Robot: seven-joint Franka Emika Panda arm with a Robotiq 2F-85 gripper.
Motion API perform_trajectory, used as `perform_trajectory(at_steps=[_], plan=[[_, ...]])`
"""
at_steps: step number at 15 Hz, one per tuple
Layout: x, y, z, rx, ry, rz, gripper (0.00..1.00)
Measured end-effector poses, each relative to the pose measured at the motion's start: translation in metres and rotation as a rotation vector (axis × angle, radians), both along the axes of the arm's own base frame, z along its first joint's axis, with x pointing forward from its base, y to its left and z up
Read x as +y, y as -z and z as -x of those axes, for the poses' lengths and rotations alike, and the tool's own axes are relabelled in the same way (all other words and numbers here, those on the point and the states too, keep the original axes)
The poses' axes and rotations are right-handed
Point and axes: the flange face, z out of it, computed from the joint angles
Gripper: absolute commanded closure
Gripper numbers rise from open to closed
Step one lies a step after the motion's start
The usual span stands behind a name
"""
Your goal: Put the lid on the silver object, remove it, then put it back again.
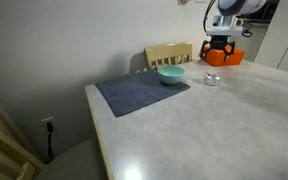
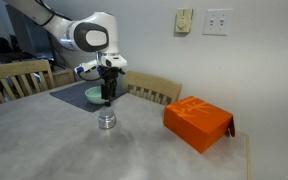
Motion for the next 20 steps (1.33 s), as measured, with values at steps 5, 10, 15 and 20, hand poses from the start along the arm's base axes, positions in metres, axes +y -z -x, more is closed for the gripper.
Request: perform_trajectory(at_steps=[5, 10, 15, 20], plan=[[0.005, 0.018, -0.003, 0.009, -0.007, -0.003, 0.00], [0.013, 0.028, -0.003, -0.012, 0.012, -0.001, 0.00], [0.012, 0.037, 0.002, -0.026, 0.024, 0.002, 0.00], [0.011, 0.045, 0.007, -0.037, 0.055, 0.003, 0.00]])
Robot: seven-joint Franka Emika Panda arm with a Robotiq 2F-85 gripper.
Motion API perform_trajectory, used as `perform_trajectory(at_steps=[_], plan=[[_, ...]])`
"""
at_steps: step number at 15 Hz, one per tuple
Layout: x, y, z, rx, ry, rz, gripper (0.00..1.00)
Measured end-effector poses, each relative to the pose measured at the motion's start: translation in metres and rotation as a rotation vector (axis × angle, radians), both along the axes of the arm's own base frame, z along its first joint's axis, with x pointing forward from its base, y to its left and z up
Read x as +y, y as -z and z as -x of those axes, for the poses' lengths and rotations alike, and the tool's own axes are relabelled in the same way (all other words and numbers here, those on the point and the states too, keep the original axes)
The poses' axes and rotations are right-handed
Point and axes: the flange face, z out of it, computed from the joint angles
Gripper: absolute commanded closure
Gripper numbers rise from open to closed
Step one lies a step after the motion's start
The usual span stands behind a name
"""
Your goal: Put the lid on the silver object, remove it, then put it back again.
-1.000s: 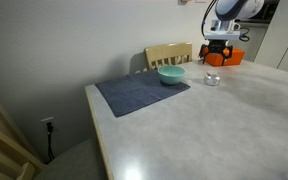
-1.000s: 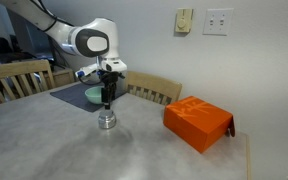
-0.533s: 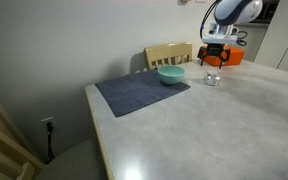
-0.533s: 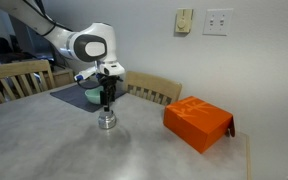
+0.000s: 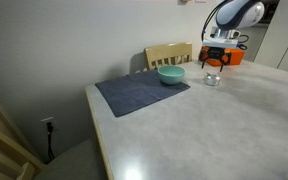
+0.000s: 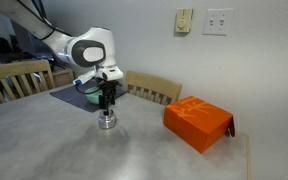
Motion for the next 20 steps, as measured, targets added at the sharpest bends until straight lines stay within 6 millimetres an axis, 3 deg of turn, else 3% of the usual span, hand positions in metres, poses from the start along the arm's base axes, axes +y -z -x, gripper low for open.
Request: perform_trajectory(at_steps=[20], plan=[[-0.006, 0.010, 0.026, -0.018, 0.046, -0.014, 0.00]])
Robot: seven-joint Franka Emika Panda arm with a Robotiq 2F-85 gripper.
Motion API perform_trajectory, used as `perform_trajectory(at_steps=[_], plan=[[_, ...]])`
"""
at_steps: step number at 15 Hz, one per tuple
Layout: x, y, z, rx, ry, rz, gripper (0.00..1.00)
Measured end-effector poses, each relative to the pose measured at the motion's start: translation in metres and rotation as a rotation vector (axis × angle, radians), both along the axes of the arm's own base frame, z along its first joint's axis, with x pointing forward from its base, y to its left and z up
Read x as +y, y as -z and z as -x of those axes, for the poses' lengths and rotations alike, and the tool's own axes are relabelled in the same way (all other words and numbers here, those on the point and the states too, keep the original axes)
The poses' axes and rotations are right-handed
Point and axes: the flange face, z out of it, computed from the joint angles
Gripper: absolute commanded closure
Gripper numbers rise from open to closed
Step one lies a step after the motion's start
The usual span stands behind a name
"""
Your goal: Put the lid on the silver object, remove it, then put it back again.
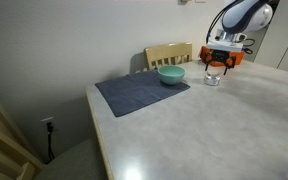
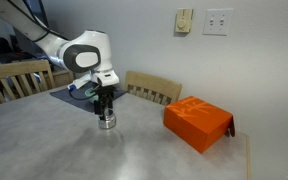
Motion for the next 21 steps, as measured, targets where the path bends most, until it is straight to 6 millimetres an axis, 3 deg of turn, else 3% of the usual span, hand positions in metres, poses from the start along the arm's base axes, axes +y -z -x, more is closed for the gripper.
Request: perform_trajectory(at_steps=[3, 4, 9, 17, 21], plan=[[0.000, 0.002, 0.002, 0.005, 0.002, -0.001, 0.00], [0.000, 0.003, 0.002, 0.006, 0.003, -0.002, 0.19], [-0.001, 0.003, 0.003, 0.008, 0.005, -0.002, 0.55], [-0.001, 0.002, 0.002, 0.004, 0.005, -0.003, 0.56], [0.004, -0.015, 0.005, -0.066, -0.010, 0.008, 0.56]])
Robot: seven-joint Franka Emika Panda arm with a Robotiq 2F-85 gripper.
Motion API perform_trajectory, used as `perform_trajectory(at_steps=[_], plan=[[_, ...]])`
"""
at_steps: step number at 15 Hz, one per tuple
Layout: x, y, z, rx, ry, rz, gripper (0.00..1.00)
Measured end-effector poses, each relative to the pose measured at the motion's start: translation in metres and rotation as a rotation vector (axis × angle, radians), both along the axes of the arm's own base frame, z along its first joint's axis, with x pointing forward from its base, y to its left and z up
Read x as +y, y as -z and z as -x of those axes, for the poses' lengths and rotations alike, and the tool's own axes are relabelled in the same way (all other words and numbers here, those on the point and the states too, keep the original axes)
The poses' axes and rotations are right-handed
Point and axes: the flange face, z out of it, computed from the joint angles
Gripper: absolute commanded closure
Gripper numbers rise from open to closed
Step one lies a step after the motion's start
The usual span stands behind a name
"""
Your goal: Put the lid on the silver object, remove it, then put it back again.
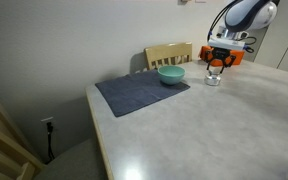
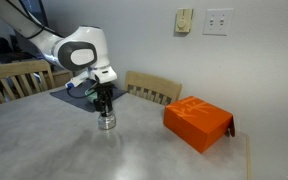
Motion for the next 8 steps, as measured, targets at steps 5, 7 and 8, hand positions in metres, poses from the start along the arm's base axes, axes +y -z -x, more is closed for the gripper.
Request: perform_trajectory(at_steps=[5, 7, 8], plan=[[0.014, -0.030, 0.023, -0.073, -0.020, 0.005, 0.56], [0.024, -0.030, 0.035, -0.059, -0.034, -0.003, 0.56], [0.029, -0.028, 0.041, -0.050, -0.042, -0.008, 0.56]])
